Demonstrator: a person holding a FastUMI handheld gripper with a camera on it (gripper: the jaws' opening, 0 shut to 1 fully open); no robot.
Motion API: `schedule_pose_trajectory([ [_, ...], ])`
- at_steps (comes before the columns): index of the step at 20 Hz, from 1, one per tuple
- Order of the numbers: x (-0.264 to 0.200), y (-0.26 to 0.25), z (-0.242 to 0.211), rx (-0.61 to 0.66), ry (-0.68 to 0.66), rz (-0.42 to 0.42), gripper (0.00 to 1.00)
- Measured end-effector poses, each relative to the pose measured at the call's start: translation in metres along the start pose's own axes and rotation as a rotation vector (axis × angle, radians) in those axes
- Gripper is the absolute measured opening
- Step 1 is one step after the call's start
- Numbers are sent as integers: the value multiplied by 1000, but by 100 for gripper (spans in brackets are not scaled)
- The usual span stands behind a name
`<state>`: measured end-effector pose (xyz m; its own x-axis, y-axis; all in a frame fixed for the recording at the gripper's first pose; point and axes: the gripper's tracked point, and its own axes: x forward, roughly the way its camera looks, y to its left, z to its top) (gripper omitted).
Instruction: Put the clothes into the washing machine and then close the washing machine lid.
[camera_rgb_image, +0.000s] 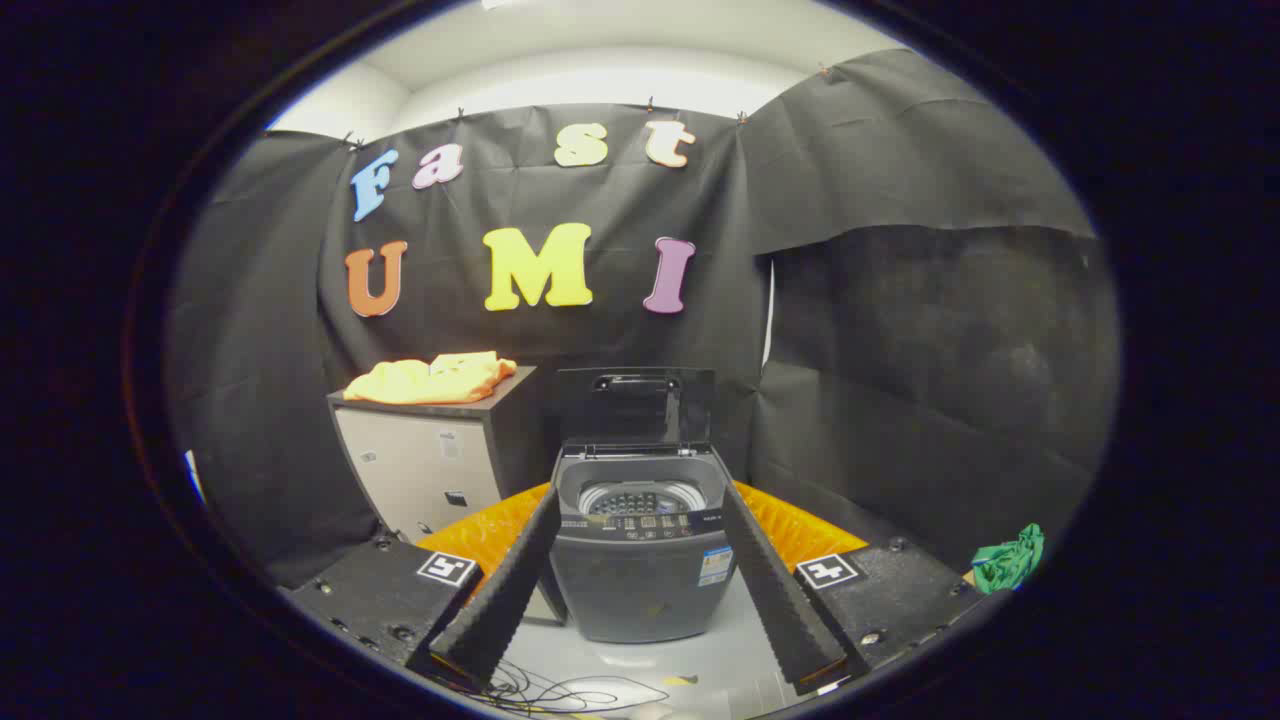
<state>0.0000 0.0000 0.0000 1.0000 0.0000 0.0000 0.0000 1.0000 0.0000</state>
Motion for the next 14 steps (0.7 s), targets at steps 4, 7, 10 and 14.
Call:
schedule_pose_trajectory([
  [4, -1, 9, 2, -2, 2, 15, 100],
  [7, -2, 13, 2, -21, 2, 27, 100],
  [10, -3, 11, 9, -11, -11, 23, 100],
  [14, -4, 7, 11, 5, -19, 8, 100],
])
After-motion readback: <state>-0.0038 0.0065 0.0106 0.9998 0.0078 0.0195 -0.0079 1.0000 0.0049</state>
